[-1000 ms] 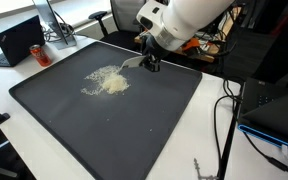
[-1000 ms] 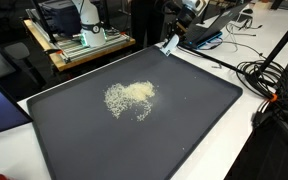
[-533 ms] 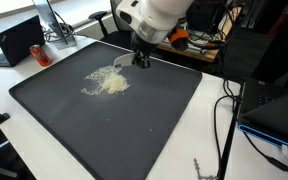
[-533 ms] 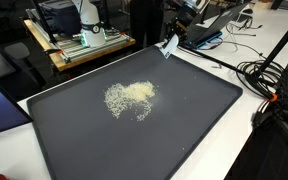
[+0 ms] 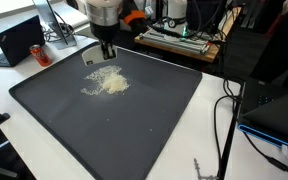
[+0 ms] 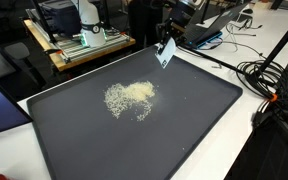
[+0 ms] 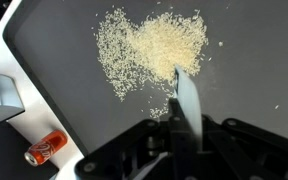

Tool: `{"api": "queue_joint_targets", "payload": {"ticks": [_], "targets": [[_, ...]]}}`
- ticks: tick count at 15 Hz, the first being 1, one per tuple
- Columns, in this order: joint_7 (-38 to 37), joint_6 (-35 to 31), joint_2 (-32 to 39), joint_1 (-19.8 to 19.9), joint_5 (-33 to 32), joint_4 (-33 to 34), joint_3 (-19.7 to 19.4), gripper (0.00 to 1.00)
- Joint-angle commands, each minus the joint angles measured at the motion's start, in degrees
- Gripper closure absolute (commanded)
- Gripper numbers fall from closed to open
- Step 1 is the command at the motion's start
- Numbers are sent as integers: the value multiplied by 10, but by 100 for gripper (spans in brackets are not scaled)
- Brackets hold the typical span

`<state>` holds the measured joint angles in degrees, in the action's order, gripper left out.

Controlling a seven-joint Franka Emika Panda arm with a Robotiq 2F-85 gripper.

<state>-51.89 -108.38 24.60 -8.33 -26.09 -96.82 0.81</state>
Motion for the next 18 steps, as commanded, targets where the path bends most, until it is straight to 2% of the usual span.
{"api": "queue_joint_targets", "payload": {"ticks": [1,7,12,15,18], "targets": [[90,-36,0,28,41,8,-12,99],[247,-74,-4,68,119,-3,-24,99],[355,-55,-16,87,174,-22,-27,99],[378,-42,-13,90,184,-18,-34,99],[356,-49,1,79,168,-6,-43,96]]}}
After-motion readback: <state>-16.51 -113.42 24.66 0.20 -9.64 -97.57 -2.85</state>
